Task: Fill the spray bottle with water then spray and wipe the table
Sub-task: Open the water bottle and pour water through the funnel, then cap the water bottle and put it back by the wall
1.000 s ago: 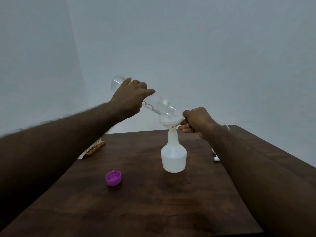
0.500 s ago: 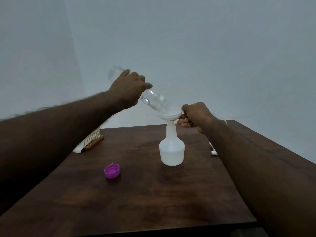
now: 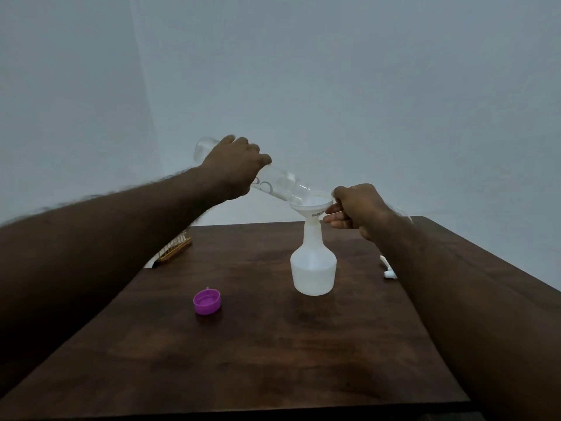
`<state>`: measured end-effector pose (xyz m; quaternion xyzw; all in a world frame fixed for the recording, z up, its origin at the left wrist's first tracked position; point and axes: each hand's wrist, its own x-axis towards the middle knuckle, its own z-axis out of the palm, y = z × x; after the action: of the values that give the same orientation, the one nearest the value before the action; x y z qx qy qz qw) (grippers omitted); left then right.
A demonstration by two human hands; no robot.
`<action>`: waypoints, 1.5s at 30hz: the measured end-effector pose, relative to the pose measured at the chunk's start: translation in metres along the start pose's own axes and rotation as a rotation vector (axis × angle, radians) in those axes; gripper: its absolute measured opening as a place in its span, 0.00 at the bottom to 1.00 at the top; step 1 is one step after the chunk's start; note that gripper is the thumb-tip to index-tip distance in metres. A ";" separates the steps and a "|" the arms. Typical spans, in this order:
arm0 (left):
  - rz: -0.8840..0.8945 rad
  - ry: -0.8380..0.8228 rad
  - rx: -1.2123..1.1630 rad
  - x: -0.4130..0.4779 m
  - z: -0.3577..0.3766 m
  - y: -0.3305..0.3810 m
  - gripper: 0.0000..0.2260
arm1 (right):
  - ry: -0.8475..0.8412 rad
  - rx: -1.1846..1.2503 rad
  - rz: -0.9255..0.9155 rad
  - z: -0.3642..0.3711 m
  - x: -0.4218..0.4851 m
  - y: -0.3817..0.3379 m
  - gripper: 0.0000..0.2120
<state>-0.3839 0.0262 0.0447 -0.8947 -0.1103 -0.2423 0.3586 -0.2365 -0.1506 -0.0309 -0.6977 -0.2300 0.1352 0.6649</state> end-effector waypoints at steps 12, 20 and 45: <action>-0.070 -0.036 -0.064 -0.008 0.007 0.005 0.25 | 0.011 -0.001 -0.004 0.001 -0.001 0.001 0.08; -0.389 0.014 -0.756 -0.027 0.022 0.014 0.30 | 0.000 -0.003 0.003 0.000 -0.001 0.004 0.13; -0.719 0.033 -1.186 -0.076 0.077 0.059 0.29 | 0.549 -0.190 -0.698 0.011 -0.039 0.031 0.20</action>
<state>-0.4000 0.0360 -0.0774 -0.8436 -0.2436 -0.3790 -0.2921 -0.2710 -0.1609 -0.0667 -0.6466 -0.2781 -0.3085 0.6399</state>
